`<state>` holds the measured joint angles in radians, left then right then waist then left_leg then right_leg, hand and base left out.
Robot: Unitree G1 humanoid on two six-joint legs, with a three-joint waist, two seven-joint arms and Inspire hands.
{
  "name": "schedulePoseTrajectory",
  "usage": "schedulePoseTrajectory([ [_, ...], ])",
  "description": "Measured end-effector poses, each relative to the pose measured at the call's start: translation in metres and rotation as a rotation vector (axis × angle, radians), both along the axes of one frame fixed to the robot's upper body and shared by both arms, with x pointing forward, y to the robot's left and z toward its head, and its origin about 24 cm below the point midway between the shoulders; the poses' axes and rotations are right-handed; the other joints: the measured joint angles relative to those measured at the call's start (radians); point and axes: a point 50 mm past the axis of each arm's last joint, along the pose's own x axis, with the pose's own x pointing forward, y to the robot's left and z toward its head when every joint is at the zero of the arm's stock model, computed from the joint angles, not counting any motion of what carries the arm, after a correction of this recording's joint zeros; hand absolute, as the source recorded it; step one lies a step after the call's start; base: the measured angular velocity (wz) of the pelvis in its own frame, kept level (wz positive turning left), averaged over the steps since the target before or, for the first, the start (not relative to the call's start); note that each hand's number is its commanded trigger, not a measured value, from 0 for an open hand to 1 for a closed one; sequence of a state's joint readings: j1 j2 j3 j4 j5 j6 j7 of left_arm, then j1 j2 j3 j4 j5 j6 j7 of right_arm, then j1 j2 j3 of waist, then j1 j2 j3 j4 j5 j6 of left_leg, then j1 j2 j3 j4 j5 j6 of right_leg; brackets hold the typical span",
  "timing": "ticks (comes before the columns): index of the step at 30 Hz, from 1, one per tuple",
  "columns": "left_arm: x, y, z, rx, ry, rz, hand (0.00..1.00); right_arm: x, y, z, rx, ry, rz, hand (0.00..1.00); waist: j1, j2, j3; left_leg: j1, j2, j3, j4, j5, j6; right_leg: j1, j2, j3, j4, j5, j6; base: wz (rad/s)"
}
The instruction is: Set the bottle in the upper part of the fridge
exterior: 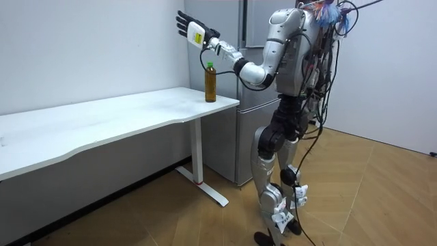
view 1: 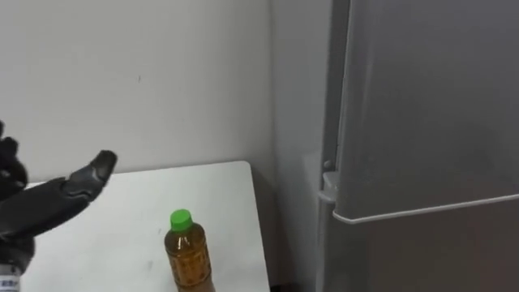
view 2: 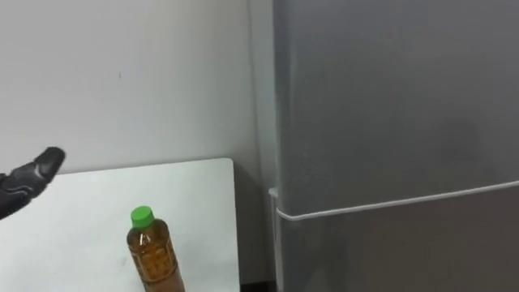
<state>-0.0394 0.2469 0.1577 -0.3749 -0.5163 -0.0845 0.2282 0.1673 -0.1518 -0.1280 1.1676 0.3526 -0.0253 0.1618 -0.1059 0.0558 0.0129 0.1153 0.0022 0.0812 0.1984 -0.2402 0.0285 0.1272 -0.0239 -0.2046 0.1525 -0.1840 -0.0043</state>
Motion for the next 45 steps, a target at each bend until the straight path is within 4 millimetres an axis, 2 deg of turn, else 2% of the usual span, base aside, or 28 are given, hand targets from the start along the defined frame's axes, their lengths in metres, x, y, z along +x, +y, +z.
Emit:
schedulePoseTrajectory([
  [4, 0.009, -0.028, 0.001, 0.052, 0.0, -0.22, 0.0, 0.006, 0.001, 0.0, 0.016, -0.009, 0.01, 0.0, -0.027, -0.002, -0.0005, -0.001, 0.0, 0.006, 0.0, 0.0, 0.0, -0.01, 0.0, 0.005, 0.002, 0.0, 0.0, -0.02],
  [10, 0.012, -0.049, -0.002, 0.116, 0.022, -0.394, 0.0, 0.009, 0.001, 0.0, 0.015, -0.014, 0.024, 0.0, -0.057, 0.007, -0.0061, -0.003, 0.001, 0.022, 0.002, 0.0, 0.0, -0.013, 0.007, 0.016, 0.003, 0.0, 0.0, -0.05],
  [14, 0.013, -0.059, 0.0, 0.131, 0.01, -0.459, 0.0, 0.01, 0.0, 0.001, 0.011, -0.012, 0.042, 0.0, -0.057, 0.012, -0.0095, -0.003, 0.001, 0.026, 0.0, 0.0, 0.0, -0.014, 0.007, 0.017, 0.003, 0.0, 0.0, -0.01],
  [21, 0.009, -0.08, 0.017, 0.17, -0.084, -0.608, 0.0, 0.013, -0.002, 0.001, 0.016, -0.009, 0.065, 0.0, -0.056, 0.013, -0.0091, -0.007, 0.002, 0.026, 0.0, 0.0, 0.0, -0.017, 0.007, 0.015, 0.003, 0.0, 0.0, 0.01],
  [22, 0.009, -0.082, 0.019, 0.171, -0.092, -0.623, 0.0, 0.014, -0.001, 0.001, 0.017, -0.008, 0.067, 0.0, -0.056, 0.009, -0.0064, -0.01, 0.002, 0.026, 0.0, 0.0, 0.0, -0.019, 0.007, 0.015, 0.003, 0.0, 0.0, 0.0],
  [24, 0.007, -0.085, 0.022, 0.167, -0.116, -0.638, 0.0, 0.015, -0.001, 0.001, 0.016, -0.01, 0.069, 0.0, -0.058, 0.014, -0.0097, -0.018, 0.001, 0.026, 0.0, 0.0, 0.0, -0.028, 0.007, 0.015, 0.003, 0.0, 0.0, 0.0],
  [25, 0.007, -0.086, 0.023, 0.165, -0.125, -0.645, 0.0, 0.014, -0.001, 0.001, 0.016, -0.008, 0.068, 0.0, -0.058, 0.011, -0.0083, -0.019, 0.002, 0.026, 0.0, 0.0, 0.0, -0.028, 0.007, 0.015, 0.003, 0.0, 0.0, 0.0],
  [34, 0.005, -0.101, 0.027, 0.169, -0.166, -0.779, 0.0, 0.019, -0.003, 0.001, 0.008, 0.008, 0.098, 0.0, -0.059, 0.013, -0.0093, -0.018, 0.002, 0.025, 0.001, 0.0, 0.0, -0.027, 0.006, 0.01, 0.004, 0.0, 0.0, 0.01],
  [40, -0.001, -0.12, 0.022, 0.105, -0.165, -0.943, 0.0, 0.022, -0.001, 0.001, 0.009, 0.018, 0.107, 0.0, -0.062, 0.007, -0.0052, -0.026, 0.002, 0.024, 0.001, 0.0, 0.0, -0.031, 0.006, 0.01, 0.0, 0.0, 0.0, 0.0],
  [45, -0.004, -0.127, 0.02, 0.115, -0.162, -1.002, 0.0, 0.025, 0.0, 0.001, 0.003, 0.018, 0.122, 0.0, -0.063, 0.005, -0.004, -0.033, 0.002, 0.025, 0.001, 0.0, 0.0, -0.035, 0.007, 0.01, -0.001, 0.0, 0.0, 0.0],
])
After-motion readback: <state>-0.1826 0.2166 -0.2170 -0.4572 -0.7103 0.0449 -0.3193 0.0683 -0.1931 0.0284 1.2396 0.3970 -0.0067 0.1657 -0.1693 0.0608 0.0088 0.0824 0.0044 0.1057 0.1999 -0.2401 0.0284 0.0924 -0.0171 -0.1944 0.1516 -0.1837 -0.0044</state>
